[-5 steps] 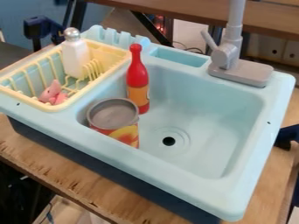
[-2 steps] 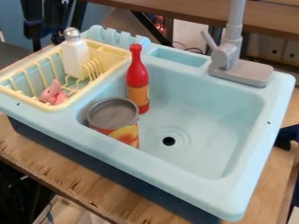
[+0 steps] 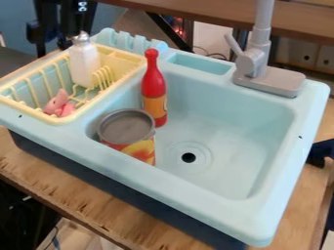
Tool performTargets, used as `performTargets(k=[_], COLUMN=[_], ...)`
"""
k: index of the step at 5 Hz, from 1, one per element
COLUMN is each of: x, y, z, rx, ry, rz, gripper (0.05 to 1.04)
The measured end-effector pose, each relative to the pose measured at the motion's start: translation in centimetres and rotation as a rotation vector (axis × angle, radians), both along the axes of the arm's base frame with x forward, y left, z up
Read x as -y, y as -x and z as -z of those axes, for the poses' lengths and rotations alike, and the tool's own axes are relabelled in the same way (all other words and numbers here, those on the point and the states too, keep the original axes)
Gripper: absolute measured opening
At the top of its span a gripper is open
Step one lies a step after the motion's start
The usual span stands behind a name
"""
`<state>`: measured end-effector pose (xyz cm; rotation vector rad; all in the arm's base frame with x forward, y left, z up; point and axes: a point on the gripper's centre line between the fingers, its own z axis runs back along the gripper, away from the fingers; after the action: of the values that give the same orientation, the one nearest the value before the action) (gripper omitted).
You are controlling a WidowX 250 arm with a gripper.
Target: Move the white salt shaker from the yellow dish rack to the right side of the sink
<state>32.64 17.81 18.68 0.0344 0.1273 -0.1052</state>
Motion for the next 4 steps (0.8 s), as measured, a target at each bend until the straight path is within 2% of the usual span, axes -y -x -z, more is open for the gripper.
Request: performTargets(k=[1,2,4], x=[1.4,1.9,1.1], y=[-0.8,-0.7,-1.2], z=[0.1,0.1,1.7], rx=[0.006,0.004,-0.045], ry=[0.007,0.041,0.045], rz=[0.05,0.057,0.017], gripper=[1.001,1.0,1.001])
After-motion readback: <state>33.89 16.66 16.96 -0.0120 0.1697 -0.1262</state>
